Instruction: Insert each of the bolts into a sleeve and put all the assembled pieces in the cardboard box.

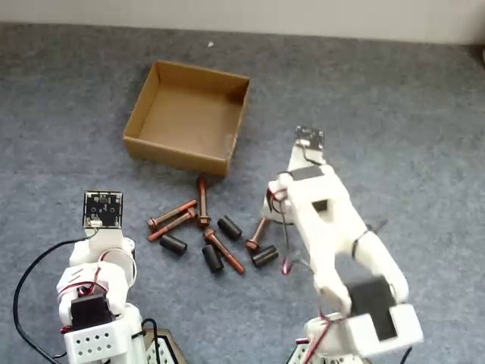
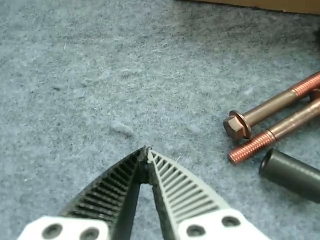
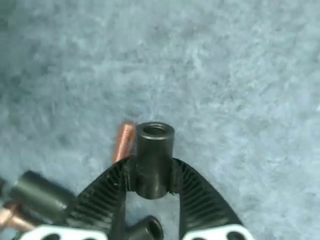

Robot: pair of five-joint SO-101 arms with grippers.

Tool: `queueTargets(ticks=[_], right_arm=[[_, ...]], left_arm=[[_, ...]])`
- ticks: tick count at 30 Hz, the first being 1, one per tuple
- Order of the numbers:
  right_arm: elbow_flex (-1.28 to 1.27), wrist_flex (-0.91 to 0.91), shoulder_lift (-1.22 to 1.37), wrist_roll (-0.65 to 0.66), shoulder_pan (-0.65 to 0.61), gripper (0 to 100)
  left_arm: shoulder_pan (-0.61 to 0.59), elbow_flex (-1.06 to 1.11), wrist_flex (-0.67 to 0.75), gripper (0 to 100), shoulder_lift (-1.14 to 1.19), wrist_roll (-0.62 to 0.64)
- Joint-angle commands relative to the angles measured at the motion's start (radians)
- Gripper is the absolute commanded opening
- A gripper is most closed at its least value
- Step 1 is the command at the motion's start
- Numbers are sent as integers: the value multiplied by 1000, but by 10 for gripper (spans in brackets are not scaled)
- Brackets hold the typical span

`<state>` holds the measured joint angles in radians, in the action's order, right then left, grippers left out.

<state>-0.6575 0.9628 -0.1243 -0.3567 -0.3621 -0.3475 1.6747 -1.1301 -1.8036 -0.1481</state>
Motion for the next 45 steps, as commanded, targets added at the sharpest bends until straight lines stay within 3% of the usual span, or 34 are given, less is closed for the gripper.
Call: queueTargets(ticks=[1, 9, 18, 25, 33, 35, 37, 43, 45], right_arm=[[-65, -12, -206, 52, 10, 5], [-242, -130, -369, 169, 62, 5], [-275, -197, -148, 325, 97, 11], [-150, -140, -13, 322, 97, 115], [-79, -116, 39, 327, 97, 113], [-82, -113, 38, 328, 96, 74], [-82, -113, 7, 330, 94, 3], [-142, -85, -232, 322, 99, 4], [-183, -84, -305, 322, 99, 4]], left_arm=[[-13, 10, 17, 10, -7, -8], [-13, 10, 17, 10, -7, -8], [-13, 12, 17, 10, -7, -8], [-13, 12, 17, 10, -7, -8], [-13, 12, 17, 10, -7, -8], [-13, 12, 17, 10, -7, -8], [-13, 12, 17, 10, -7, -8], [-13, -13, 17, 11, -7, -14], [-15, -33, 11, 11, -7, -97]])
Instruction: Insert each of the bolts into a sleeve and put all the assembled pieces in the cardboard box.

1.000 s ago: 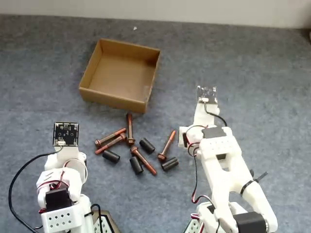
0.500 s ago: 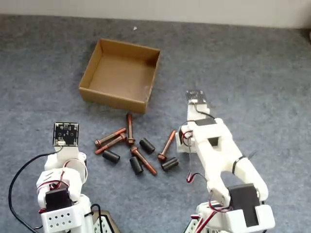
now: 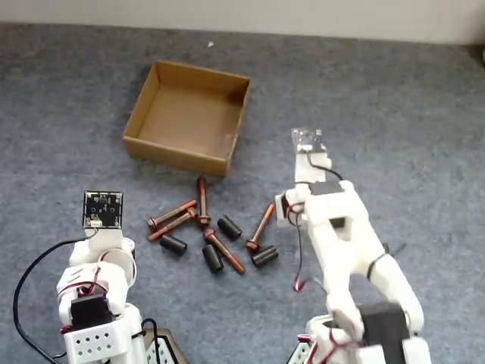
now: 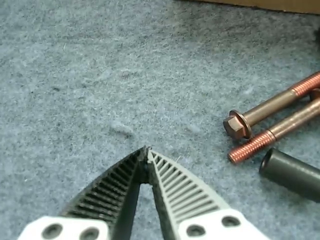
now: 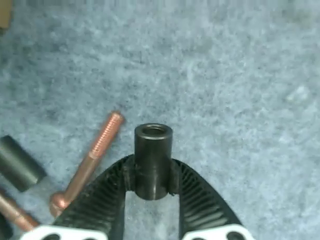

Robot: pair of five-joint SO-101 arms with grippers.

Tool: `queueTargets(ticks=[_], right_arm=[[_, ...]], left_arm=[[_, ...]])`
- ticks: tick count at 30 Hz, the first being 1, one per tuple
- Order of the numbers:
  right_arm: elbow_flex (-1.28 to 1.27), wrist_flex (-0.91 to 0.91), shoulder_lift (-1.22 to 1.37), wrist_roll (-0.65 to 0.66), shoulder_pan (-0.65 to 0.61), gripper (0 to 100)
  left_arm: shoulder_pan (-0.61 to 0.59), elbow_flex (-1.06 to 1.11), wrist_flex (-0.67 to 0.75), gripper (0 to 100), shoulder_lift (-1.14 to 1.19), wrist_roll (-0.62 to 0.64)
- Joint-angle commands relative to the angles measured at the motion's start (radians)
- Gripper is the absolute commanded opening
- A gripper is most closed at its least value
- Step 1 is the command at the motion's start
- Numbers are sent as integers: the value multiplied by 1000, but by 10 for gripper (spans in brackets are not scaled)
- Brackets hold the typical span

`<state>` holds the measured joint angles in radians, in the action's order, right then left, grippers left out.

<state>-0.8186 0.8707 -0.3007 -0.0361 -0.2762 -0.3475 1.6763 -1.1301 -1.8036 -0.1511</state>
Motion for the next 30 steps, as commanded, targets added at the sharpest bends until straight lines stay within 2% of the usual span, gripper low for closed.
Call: queueTargets(ticks=[1, 3, 5, 10, 14, 22, 27, 30], right_arm=[[-45, 8, -160, 0, 13, 4], [-88, 7, -202, 0, 16, 4], [-122, 7, -226, -2, 19, 4], [-154, 2, -236, -126, 67, 4], [-156, -10, -237, -170, 91, 4], [-257, -203, -234, -181, 93, 4], [-278, -223, -234, -181, 93, 4], [-280, -223, -234, -181, 94, 4]], left_arm=[[-15, -39, 11, 11, -7, -155], [-7, -48, 14, 11, -5, -236], [8, -85, 15, 11, -4, -238], [87, -236, -26, 13, -1, -239], [166, -352, -106, 68, 39, -239], [352, -599, -124, 81, 544, -245], [519, -722, -123, 78, 881, -293], [555, -780, -61, 77, 1067, -298]])
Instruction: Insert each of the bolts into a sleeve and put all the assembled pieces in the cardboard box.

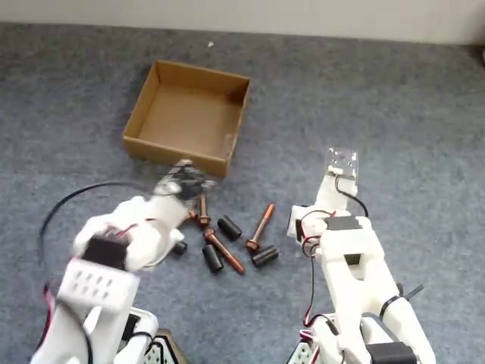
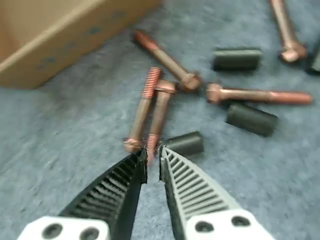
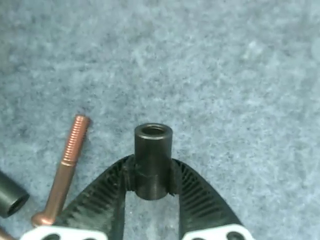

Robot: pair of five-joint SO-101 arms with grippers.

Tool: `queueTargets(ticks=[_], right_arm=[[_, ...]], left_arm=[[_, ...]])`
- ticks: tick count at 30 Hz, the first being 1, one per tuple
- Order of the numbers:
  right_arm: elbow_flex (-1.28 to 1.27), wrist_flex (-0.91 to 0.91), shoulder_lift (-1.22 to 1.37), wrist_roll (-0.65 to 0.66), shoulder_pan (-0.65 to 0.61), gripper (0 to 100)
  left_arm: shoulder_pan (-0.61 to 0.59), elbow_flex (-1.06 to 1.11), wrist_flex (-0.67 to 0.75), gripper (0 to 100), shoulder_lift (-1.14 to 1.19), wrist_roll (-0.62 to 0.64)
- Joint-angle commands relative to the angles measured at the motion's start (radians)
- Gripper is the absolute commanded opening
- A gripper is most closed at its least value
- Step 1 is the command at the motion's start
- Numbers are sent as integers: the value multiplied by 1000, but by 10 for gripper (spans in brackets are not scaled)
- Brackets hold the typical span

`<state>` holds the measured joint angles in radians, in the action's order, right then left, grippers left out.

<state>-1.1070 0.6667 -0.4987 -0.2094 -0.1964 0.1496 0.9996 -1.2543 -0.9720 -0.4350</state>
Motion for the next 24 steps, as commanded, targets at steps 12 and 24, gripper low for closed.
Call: queueTargets(ticks=[12, 24], right_arm=[[5, -19, -36, -6, 15, 4], [5, -19, -36, -3, 15, 4]], left_arm=[[64, -348, 184, 77, 835, -14], [77, -460, 180, 79, 1017, -14]])
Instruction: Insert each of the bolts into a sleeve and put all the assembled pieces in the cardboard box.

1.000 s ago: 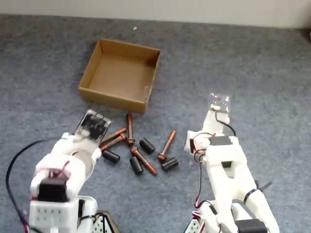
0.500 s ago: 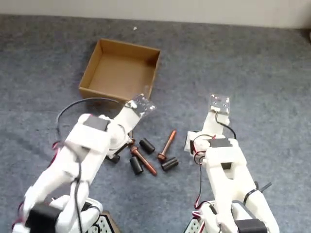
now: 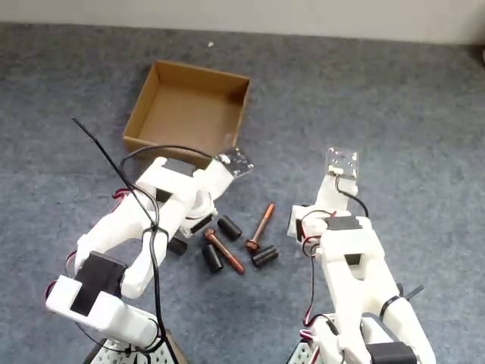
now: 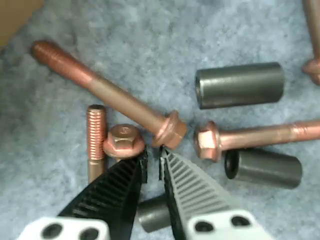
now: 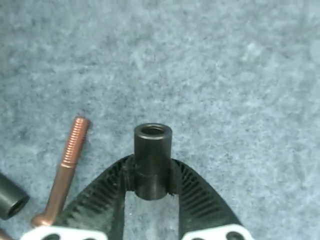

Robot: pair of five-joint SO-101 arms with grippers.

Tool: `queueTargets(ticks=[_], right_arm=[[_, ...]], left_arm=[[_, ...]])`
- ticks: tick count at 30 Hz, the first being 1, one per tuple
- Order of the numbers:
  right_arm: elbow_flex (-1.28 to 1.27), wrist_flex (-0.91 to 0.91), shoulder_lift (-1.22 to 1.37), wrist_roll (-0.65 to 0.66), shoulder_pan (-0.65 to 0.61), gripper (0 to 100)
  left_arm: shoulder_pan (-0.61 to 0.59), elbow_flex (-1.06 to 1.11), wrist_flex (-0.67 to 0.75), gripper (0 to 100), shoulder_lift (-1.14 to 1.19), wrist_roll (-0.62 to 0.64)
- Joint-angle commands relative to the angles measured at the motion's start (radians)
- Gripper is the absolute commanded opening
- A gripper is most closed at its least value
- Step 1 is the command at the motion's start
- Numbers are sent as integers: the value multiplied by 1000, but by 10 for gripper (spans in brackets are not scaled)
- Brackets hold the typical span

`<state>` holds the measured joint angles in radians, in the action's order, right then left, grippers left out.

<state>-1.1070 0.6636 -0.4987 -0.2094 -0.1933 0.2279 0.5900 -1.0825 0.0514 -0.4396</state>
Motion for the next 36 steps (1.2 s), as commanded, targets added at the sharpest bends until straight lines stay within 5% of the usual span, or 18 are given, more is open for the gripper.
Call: queueTargets(ticks=[1, 13, 24, 36], right_arm=[[5, -16, -36, -3, 12, 4], [5, -16, -36, -2, 12, 5], [5, -16, -36, -2, 12, 5], [4, -15, -42, -2, 12, 5]], left_arm=[[-1, -50, 8, 80, -19, -9], [-50, 47, 9, 204, -255, 46], [-97, 61, 130, 203, -116, 49], [-36, -76, 63, 94, 51, 49]])
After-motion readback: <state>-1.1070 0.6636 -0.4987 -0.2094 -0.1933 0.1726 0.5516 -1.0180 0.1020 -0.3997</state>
